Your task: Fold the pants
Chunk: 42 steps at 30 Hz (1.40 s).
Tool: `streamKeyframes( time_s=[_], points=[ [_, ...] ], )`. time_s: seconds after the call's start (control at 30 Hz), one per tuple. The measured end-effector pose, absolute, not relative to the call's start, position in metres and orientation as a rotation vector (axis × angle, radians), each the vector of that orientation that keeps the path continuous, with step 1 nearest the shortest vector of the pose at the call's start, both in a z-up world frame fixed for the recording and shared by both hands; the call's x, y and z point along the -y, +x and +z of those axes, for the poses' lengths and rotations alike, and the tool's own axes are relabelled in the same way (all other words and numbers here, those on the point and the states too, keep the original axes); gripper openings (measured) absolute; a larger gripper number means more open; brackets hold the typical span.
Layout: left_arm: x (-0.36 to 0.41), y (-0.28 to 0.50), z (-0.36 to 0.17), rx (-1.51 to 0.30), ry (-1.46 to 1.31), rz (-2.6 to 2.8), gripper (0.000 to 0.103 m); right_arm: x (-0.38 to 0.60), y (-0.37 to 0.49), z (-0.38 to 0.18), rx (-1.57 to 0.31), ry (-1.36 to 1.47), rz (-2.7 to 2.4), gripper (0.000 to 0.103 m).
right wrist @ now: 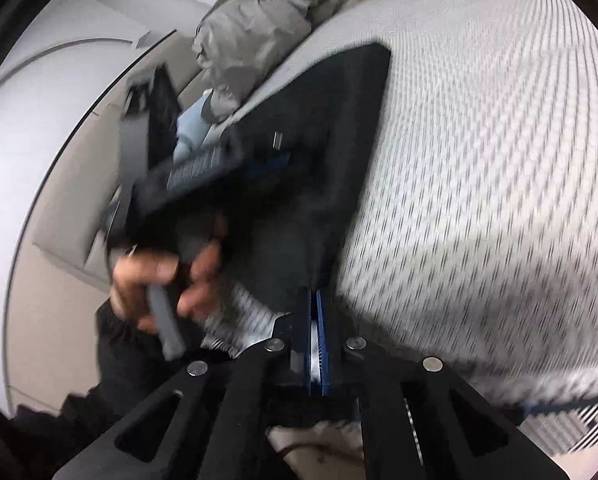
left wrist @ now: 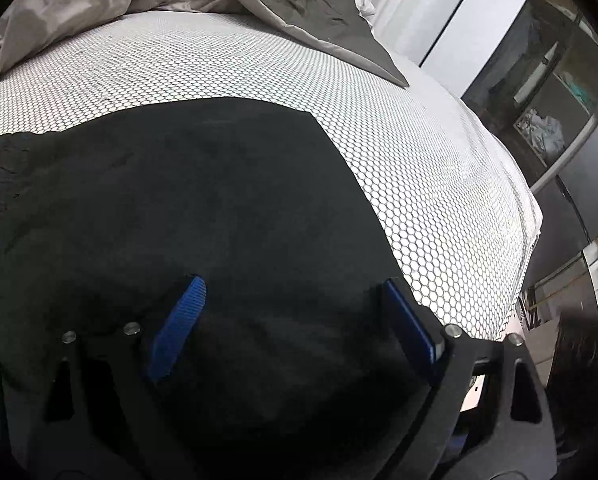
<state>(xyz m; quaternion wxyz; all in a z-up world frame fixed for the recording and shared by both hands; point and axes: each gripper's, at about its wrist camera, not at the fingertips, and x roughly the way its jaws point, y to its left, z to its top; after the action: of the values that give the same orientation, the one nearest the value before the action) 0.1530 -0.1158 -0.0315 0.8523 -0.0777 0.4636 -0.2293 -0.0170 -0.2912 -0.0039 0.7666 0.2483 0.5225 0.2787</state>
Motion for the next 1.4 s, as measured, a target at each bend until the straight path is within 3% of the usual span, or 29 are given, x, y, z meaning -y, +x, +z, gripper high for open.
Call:
streamKeyframes(
  time_s=[0.13,0.17,0.2,0.23,0.27,0.3,0.37,0.57,0.63,0.67,0.7,0.87,1.03,1.1,1.13,1.2,1.27,1.4],
  points=[
    [0.098,0.148,-0.018,-0.942,-0.222,-0.495,0.084,0.286,-0.030,0.000,-1.215,0.494,0.591,0.006],
    [0.090,0.144,-0.013,-0.916,-0.240,-0.503,0.084,0.291,-0.028,0.006,-1.179,0.513,0.593,0.015],
    [0.079,0.140,-0.004,-0.879,-0.256,-0.504,0.085,0.297,-0.025,0.014,-1.127,0.532,0.578,0.035],
    [0.069,0.136,0.002,-0.854,-0.261,-0.494,0.085,0.303,-0.021,0.020,-1.082,0.539,0.542,0.049],
    [0.058,0.132,0.009,-0.824,-0.271,-0.481,0.086,0.308,-0.015,0.028,-1.013,0.534,0.496,0.074],
    [0.040,0.128,0.015,-0.779,-0.294,-0.471,0.087,0.311,-0.010,0.034,-0.959,0.519,0.482,0.087],
    [0.015,0.122,0.020,-0.718,-0.311,-0.439,0.088,0.308,0.007,0.039,-0.860,0.469,0.460,0.089],
    [-0.057,0.123,-0.009,-0.789,-0.309,-0.247,0.088,0.300,0.078,0.003,-0.969,0.538,0.521,0.088],
    [-0.078,0.123,-0.024,-0.829,-0.319,-0.178,0.088,0.292,0.091,-0.002,-0.992,0.530,0.534,0.073],
    [-0.082,0.122,-0.031,-0.839,-0.325,-0.155,0.088,0.283,0.099,-0.007,-1.009,0.522,0.519,0.043],
    [-0.090,0.127,-0.036,-0.852,-0.335,-0.130,0.088,0.271,0.107,-0.013,-1.029,0.526,0.511,0.020],
    [-0.107,0.148,-0.056,-0.878,-0.371,-0.091,0.088,0.267,0.148,-0.004,-0.945,0.496,0.517,0.011],
    [-0.078,0.168,-0.055,-0.905,-0.281,-0.116,0.088,0.289,0.167,0.006,-0.911,0.294,0.343,0.015],
    [-0.070,0.163,-0.055,-0.914,-0.248,-0.111,0.088,0.296,0.170,-0.003,-0.992,0.298,0.308,0.033],
    [-0.066,0.158,-0.052,-0.912,-0.240,-0.116,0.088,0.304,0.165,-0.004,-1.001,0.344,0.310,0.036],
    [-0.063,0.153,-0.049,-0.912,-0.235,-0.122,0.088,0.308,0.157,0.004,-0.966,0.383,0.312,0.061],
    [-0.064,0.146,-0.050,-0.918,-0.233,-0.125,0.088,0.314,0.143,0.018,-0.898,0.378,0.294,0.073],
    [-0.067,0.130,-0.047,-0.920,-0.213,-0.132,0.088,0.314,0.120,0.037,-0.845,0.397,0.349,0.079]
  ],
)
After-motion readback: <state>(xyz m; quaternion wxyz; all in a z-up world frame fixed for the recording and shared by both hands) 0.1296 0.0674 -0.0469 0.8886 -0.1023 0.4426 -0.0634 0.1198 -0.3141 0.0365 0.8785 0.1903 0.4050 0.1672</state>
